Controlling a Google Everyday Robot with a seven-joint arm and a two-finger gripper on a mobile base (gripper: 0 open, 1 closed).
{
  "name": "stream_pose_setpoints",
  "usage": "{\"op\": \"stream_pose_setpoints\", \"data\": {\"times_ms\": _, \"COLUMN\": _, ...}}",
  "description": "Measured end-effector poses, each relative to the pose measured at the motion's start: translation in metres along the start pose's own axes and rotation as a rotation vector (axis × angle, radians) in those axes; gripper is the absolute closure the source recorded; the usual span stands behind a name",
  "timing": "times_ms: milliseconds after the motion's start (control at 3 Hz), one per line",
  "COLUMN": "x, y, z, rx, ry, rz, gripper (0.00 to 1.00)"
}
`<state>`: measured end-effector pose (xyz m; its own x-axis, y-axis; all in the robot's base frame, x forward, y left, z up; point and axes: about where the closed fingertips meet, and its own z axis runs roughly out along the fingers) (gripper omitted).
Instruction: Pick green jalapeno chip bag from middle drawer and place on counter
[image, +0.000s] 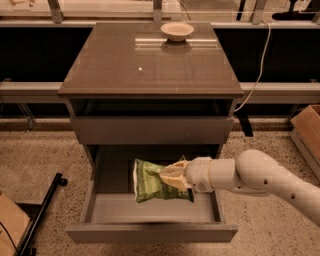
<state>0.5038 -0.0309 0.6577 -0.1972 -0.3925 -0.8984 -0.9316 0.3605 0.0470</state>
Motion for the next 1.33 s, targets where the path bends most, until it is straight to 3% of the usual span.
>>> {"op": "stream_pose_setpoints", "data": {"times_ms": 333, "x": -0.056, "y": -0.028, "z": -0.049, "rx": 0.074, "ry": 0.051, "rz": -0.098, "gripper": 1.00}}
{"op": "stream_pose_setpoints", "data": {"times_ms": 1000, "x": -0.209, "y": -0.116, "z": -0.119, "rx": 0.286, "ry": 0.148, "rz": -0.351, "gripper": 1.00}}
{"op": "stream_pose_setpoints", "data": {"times_ms": 1333, "x": -0.269, "y": -0.156, "z": -0.106, "rx": 0.305, "ry": 0.153, "rz": -0.467, "gripper": 1.00}}
